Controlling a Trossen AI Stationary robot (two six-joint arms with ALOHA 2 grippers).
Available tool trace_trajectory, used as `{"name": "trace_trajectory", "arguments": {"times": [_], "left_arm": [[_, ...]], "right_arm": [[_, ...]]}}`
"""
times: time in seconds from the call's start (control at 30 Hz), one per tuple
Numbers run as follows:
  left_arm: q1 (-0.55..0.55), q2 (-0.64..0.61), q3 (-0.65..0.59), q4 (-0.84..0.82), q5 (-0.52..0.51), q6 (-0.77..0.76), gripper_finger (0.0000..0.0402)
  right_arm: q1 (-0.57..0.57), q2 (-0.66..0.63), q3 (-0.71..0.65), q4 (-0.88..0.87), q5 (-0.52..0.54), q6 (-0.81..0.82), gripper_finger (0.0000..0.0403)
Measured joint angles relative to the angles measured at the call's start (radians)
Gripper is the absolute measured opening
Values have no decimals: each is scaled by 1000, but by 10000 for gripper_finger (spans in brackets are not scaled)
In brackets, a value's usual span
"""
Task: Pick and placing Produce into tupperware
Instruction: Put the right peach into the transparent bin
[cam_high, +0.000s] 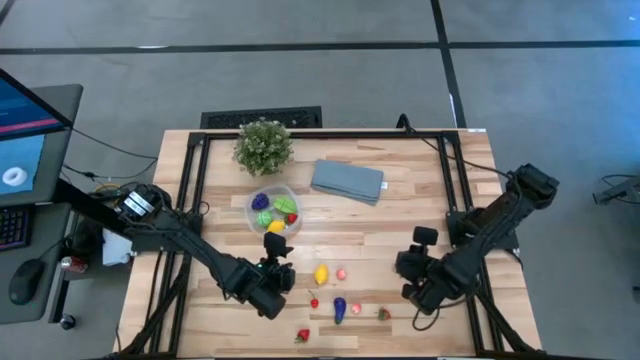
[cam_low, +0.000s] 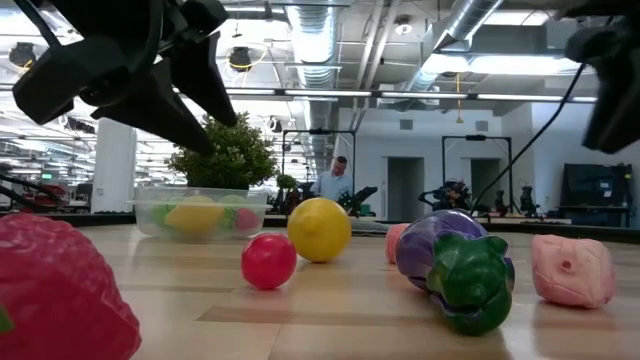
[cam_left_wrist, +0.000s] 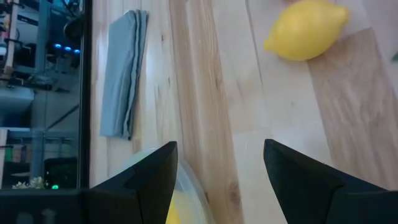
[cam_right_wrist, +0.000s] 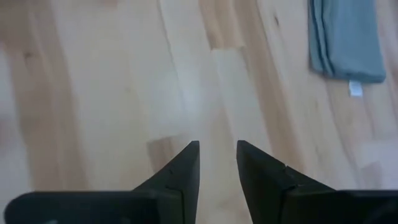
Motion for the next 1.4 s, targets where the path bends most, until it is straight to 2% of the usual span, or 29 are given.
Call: {"name": "trace_trajectory", "arguments": {"times": [0.1, 0.4, 0.53, 0.73, 1.03, 1.3, 1.4], "left_arm": [[0, 0, -11, 25, -3, -15, 231], [-4, 0, -91, 103, -40, -50, 231], [-5, 0, -104, 105, -66, -81, 231], [-8, 0, -104, 116, -107, -77, 231], [-8, 0, -104, 130, -142, -71, 231], [-8, 0, -104, 137, -143, -71, 231], [-8, 0, -104, 137, -143, -71, 231]], "right_arm": [[69, -12, 0, -21, 28, 111, 131], [364, 26, -14, -73, 289, 652, 173], [425, 121, -36, -72, 280, 846, 187], [457, 267, -36, -69, 282, 1004, 188], [452, 395, -37, 77, 289, 1039, 204], [453, 410, -37, 89, 271, 1044, 213], [453, 410, -37, 87, 233, 1045, 212]]}}
